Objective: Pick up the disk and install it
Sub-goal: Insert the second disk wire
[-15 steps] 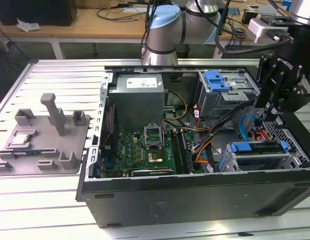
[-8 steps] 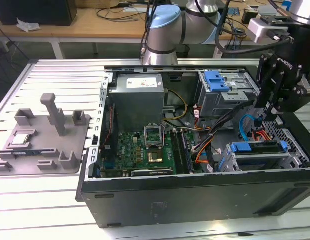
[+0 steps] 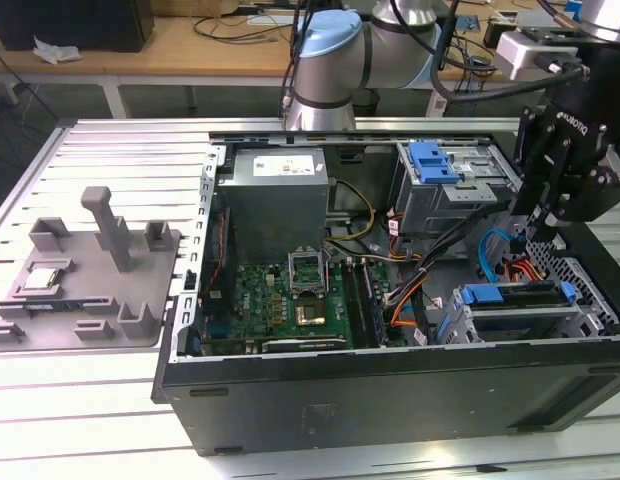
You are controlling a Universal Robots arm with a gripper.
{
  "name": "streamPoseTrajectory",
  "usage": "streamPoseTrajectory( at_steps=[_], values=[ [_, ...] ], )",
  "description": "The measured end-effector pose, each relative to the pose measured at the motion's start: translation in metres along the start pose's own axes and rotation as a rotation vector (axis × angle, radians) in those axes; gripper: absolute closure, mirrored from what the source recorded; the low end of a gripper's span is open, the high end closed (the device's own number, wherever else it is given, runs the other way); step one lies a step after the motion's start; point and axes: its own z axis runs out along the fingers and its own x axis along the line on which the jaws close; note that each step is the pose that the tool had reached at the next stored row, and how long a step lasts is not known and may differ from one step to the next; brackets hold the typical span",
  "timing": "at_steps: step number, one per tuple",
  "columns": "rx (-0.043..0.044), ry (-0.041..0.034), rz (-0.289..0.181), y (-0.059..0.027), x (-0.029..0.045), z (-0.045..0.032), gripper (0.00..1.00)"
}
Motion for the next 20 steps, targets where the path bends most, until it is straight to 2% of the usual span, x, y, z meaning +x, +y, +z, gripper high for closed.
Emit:
streamPoseTrajectory(
  at_steps=[1,2,3,4,5,6,8,11,13,14,15,16,20],
  values=[
    [0.0003,0.0148,0.000,0.0000,-0.0001,-0.0011,0.52],
    [0.0013,0.0500,0.001,0.0000,-0.0013,-0.0022,0.52],
    [0.0024,0.0891,0.001,0.0002,-0.0058,-0.0030,0.52],
    [0.0030,0.1076,0.001,0.0003,-0.0093,-0.0036,0.52],
    [0.0035,0.1221,0.001,0.0004,-0.0120,-0.0039,0.52],
    [0.0047,0.1399,0.002,0.0018,-0.0143,-0.0042,0.52],
    [0.0087,0.1575,0.002,0.0104,-0.0159,-0.0043,0.52],
    [0.0110,0.1650,0.003,0.0158,-0.0174,-0.0045,0.53],
    [0.0123,0.1672,0.003,0.0170,-0.0184,-0.0046,0.67],
    [0.0122,0.1690,0.004,0.0170,-0.0184,-0.0045,0.67],
    [0.0083,0.1717,0.008,0.0161,-0.0184,-0.0046,0.67],
    [0.0002,0.1744,0.018,0.0148,-0.0185,-0.0045,0.67],
    [-0.0134,0.1759,0.028,0.0089,-0.0193,-0.0041,0.67]
  ],
)
